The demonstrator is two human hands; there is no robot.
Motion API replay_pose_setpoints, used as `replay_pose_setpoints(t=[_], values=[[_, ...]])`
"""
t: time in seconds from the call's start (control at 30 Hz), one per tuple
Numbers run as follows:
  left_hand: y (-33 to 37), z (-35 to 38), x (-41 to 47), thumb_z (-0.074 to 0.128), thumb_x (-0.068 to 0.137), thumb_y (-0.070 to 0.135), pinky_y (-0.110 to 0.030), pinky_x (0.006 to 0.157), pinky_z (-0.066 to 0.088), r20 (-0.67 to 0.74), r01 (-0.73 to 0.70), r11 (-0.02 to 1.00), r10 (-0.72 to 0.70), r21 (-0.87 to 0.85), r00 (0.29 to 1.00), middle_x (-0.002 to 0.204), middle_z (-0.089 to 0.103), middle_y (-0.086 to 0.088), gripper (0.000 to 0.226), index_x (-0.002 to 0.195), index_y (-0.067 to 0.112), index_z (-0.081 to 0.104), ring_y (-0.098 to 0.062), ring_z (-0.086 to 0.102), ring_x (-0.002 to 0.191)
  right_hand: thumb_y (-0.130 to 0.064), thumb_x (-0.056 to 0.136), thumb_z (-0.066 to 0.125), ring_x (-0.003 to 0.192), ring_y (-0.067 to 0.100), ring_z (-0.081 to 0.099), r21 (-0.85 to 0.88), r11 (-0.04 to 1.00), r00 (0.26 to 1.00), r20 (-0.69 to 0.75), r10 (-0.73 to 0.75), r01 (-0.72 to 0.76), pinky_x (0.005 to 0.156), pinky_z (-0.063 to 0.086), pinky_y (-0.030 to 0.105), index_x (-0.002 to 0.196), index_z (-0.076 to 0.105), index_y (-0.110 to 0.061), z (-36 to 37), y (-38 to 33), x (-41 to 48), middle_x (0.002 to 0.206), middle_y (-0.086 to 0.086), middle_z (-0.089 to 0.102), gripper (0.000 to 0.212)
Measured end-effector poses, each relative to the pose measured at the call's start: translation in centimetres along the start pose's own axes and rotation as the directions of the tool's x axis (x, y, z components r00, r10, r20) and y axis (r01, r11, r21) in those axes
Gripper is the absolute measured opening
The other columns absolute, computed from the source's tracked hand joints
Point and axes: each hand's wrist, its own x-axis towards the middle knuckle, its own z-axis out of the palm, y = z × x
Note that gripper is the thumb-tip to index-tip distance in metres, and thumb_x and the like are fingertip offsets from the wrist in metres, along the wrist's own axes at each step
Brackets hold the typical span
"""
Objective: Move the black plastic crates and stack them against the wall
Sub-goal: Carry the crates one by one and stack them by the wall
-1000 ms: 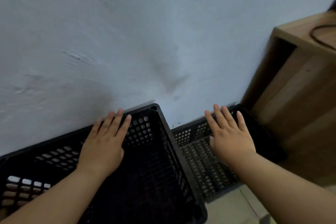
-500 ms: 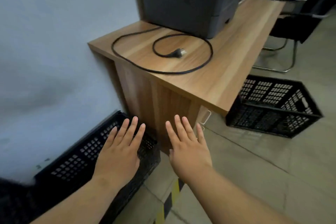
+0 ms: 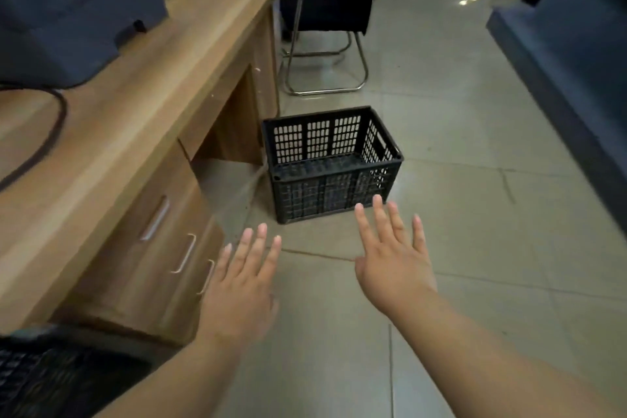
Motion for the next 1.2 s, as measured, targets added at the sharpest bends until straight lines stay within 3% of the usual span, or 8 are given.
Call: replay_pose_setpoints(t=[0.13, 0.27, 0.4, 0.5, 0.57, 0.8, 0.9, 1.2], values=[[1.7, 0.8, 7.3, 0.086, 0.045, 0.025, -0.037, 0.111, 0.001, 0.014, -0.043, 0.998, 0.042, 0.044, 0.999, 0.142, 0.045, -0.015, 0.102, 0.136, 0.009, 0.043, -0.026, 0.032, 0.135, -0.030, 0.097, 0.026, 0.141, 0.020, -0.027, 0.018, 0.996, 0.996, 0.043, 0.084, -0.085, 0.109, -0.022, 0.044, 0.143, -0.027, -0.023, -0.2, 4.3, 4.1, 0.148, 0.000, -0.036, 0.070], [1.3, 2.3, 15.4, 0.075, 0.066, 0.026, -0.035, 0.110, -0.015, 0.015, 0.017, 0.992, -0.019, 0.127, 1.000, 0.153, 0.013, -0.011, 0.099, 0.145, 0.015, 0.016, -0.022, 0.008, 0.139, -0.029, 0.096, 0.026, 0.142, 0.019, -0.027, 0.031, 0.995, 0.995, 0.014, 0.099, -0.099, 0.110, -0.021, 0.044, 0.144, -0.025, -0.024, 0.2, 7.7, 11.0, 0.154, 0.002, -0.028, 0.070], [-0.4, 5.4, 24.2, 0.076, 0.064, 0.026, -0.036, 0.110, -0.009, 0.095, 0.035, 0.991, -0.048, 0.127, 0.994, 0.150, 0.030, -0.011, 0.092, 0.143, 0.013, 0.031, -0.023, 0.019, 0.137, -0.031, 0.097, 0.026, 0.141, 0.020, -0.028, 0.015, 0.994, 0.994, 0.019, 0.107, -0.107, 0.110, -0.020, 0.044, 0.143, -0.026, -0.024, 1.5, 11.0, 20.6, 0.154, 0.003, -0.029, 0.070], [-2.0, 7.7, 30.7, 0.042, 0.090, 0.030, -0.032, 0.099, -0.031, 0.031, 0.100, 0.991, -0.103, 0.089, 0.994, 0.149, -0.022, -0.002, 0.078, 0.141, 0.020, -0.015, -0.015, -0.023, 0.136, -0.034, 0.097, 0.026, 0.141, 0.020, -0.028, 0.011, 0.992, 0.990, 0.070, 0.121, -0.123, 0.110, -0.020, 0.044, 0.142, -0.027, -0.024, 2.9, 13.0, 28.4, 0.154, 0.003, -0.029, 0.070], [-3.0, 9.5, 34.2, 0.032, 0.094, 0.030, -0.031, 0.096, -0.035, 0.082, 0.152, 0.984, -0.160, 0.096, 0.984, 0.143, -0.034, 0.001, 0.072, 0.137, 0.022, -0.025, -0.014, -0.032, 0.132, -0.034, 0.097, 0.028, 0.141, 0.020, -0.028, 0.011, 0.992, 0.986, 0.120, 0.120, -0.122, 0.111, -0.019, 0.044, 0.144, -0.025, -0.024, 3.7, 14.0, 33.0, 0.154, 0.003, -0.030, 0.071], [-5.1, 14.3, 44.9, 0.027, 0.095, 0.033, -0.033, 0.089, -0.039, 0.256, 0.220, 0.962, -0.257, 0.164, 0.932, 0.139, -0.040, 0.000, 0.071, 0.130, 0.020, -0.034, -0.016, -0.036, 0.129, -0.030, 0.095, 0.032, 0.141, 0.020, -0.028, -0.016, 0.994, 0.965, 0.239, 0.109, -0.109, 0.113, -0.016, 0.046, 0.142, -0.029, -0.023, 7.1, 18.1, 46.8, 0.153, 0.002, -0.032, 0.078], [-5.3, 16.8, 48.4, 0.031, 0.094, 0.033, -0.035, 0.096, -0.035, 0.311, 0.222, 0.956, -0.274, 0.193, 0.910, 0.139, -0.038, 0.000, 0.075, 0.131, 0.019, -0.033, -0.016, -0.033, 0.132, -0.030, 0.094, 0.032, 0.140, 0.020, -0.029, -0.012, 0.996, 0.958, 0.275, 0.086, -0.086, 0.112, -0.019, 0.044, 0.141, -0.030, -0.024, 9.0, 19.7, 52.1, 0.152, 0.001, -0.034, 0.078], [-8.5, 28.2, 56.4, 0.033, 0.094, 0.030, -0.031, 0.089, -0.042, 0.427, 0.317, 0.896, -0.430, 0.312, 0.795, 0.140, -0.037, 0.001, 0.075, 0.140, 0.020, -0.026, -0.014, -0.033, 0.132, -0.038, 0.093, 0.030, 0.138, 0.017, -0.032, -0.043, 0.998, 0.933, 0.360, -0.029, 0.047, 0.111, -0.020, 0.044, 0.132, -0.036, -0.023, 19.4, 23.8, 64.8, 0.139, -0.001, -0.042, 0.079]])
